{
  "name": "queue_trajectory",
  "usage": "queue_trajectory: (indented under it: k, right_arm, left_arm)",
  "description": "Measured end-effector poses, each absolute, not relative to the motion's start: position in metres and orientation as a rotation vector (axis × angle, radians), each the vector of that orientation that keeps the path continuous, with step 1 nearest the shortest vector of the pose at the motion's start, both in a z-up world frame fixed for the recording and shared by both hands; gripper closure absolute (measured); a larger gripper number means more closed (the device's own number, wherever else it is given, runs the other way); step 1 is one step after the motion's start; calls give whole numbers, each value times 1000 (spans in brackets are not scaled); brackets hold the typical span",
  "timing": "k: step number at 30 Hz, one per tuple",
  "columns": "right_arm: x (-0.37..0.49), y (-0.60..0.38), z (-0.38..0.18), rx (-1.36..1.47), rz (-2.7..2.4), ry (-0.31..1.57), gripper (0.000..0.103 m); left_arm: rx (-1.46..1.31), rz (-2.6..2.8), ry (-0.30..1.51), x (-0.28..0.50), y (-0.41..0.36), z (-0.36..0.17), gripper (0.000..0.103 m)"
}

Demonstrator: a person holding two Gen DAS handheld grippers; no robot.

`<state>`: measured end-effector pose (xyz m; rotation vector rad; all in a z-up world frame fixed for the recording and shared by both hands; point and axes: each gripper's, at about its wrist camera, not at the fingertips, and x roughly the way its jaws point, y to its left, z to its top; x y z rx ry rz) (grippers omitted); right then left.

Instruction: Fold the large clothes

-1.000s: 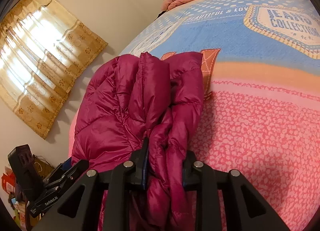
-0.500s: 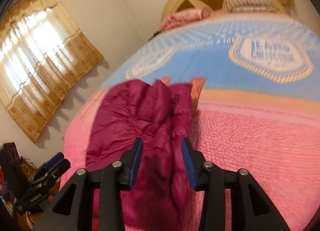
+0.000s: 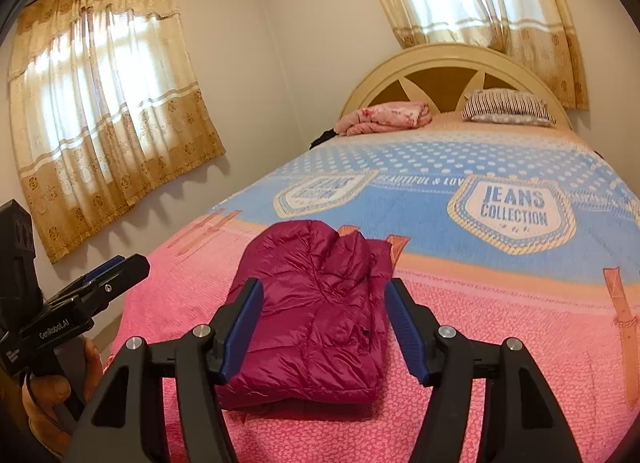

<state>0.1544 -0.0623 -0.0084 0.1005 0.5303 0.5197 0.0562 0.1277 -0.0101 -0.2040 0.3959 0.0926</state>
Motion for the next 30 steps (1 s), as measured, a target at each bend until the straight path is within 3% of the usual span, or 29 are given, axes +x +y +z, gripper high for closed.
queue_trajectory:
  k: [30]
  right_arm:
    - [121,-42,-5,59,578,512,34]
  left_arm:
    - [-224,118,366,48,136,-9,1]
